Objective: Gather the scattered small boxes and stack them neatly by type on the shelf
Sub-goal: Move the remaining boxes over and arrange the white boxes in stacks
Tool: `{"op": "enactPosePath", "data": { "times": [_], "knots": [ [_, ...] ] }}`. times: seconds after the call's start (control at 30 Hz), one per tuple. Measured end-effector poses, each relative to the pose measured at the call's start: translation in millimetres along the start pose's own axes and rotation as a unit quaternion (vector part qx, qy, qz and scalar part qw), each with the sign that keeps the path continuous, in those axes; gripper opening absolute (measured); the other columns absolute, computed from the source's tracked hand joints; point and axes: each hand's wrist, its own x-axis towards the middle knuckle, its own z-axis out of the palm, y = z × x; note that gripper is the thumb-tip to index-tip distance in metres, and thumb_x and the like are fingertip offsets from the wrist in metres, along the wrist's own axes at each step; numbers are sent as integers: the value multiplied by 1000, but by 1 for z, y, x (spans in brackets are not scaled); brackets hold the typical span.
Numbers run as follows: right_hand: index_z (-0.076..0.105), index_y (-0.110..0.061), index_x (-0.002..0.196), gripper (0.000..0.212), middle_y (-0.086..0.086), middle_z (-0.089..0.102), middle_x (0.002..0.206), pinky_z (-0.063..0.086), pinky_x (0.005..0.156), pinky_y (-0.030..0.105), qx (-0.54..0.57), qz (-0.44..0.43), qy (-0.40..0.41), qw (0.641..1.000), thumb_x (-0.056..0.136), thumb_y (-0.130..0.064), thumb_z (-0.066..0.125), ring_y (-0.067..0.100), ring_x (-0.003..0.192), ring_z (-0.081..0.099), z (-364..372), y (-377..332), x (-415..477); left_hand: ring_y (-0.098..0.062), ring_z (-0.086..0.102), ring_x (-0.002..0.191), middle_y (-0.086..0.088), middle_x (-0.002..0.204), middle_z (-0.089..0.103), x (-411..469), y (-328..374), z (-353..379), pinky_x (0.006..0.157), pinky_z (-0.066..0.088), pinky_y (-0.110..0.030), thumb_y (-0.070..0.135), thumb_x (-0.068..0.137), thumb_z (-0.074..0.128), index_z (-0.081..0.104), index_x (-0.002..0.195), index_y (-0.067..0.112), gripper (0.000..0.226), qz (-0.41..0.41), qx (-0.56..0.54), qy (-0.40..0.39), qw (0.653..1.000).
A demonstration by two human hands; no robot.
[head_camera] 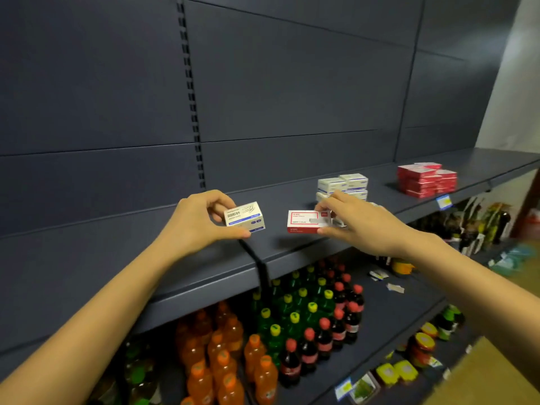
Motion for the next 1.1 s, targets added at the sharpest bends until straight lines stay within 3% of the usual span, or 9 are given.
{"op": "enactPosePath", "data": {
  "times": [0.17, 0.27, 0.37, 0.57, 0.83, 0.97, 1.1],
  "knots": [
    [43, -23, 125, 42, -7, 45, 125, 40, 77, 30, -4, 19, -11, 1000, 90, -46, 49, 13, 110, 47, -8, 70, -28, -15, 62, 79, 9, 83, 68, 20, 42, 68, 63, 47, -16, 33, 57, 86, 65, 89, 19, 41, 7, 0, -13, 1000],
    [43, -23, 127, 44, -6, 45, 124, 37, 74, 27, -4, 31, -19, 999, 90, -44, 50, 12, 110, 47, -12, 104, -40, -19, 62, 84, 5, 88, 69, 36, 64, 101, 73, 52, -32, 35, 58, 85, 65, 90, 20, 41, 6, 14, -18, 1000],
    [43, -24, 128, 45, -7, 46, 123, 44, 76, 30, 8, 40, -16, 999, 88, -45, 51, 11, 107, 48, -15, 133, -50, -18, 59, 85, 4, 94, 68, 56, 80, 128, 79, 52, -43, 38, 58, 84, 65, 92, 21, 43, 14, 37, -11, 999],
    [46, -26, 122, 37, -8, 48, 118, 47, 74, 31, 34, 55, -9, 998, 89, -41, 52, 5, 92, 44, -14, 178, -54, -9, 48, 84, 3, 105, 63, 92, 91, 170, 67, 38, -27, 44, 61, 80, 63, 102, 20, 51, 19, 103, 12, 994],
    [46, -26, 122, 37, -13, 44, 110, 48, 81, 35, 56, 28, -11, 998, 88, -41, 52, 5, 93, 45, -7, 230, -35, -11, 48, 88, 4, 103, 64, 109, 91, 207, 70, 36, -27, 52, 64, 75, 62, 99, 23, 47, 2, 183, 82, 980],
    [47, -24, 123, 38, -9, 47, 115, 49, 86, 37, 77, -1, -11, 997, 89, -40, 52, 9, 103, 49, -5, 256, -16, -14, 54, 101, 6, 107, 62, 106, 92, 212, 75, 40, -27, 54, 69, 69, 63, 102, 22, 47, 26, 236, 113, 965],
    [46, -26, 123, 38, -8, 48, 118, 49, 83, 37, 62, -27, -23, 997, 89, -42, 51, 7, 100, 47, -4, 282, 7, -16, 56, 93, 5, 98, 65, 114, 111, 213, 75, 40, -28, 54, 76, 62, 66, 98, 21, 40, 58, 253, 152, 954]
  ]
}}
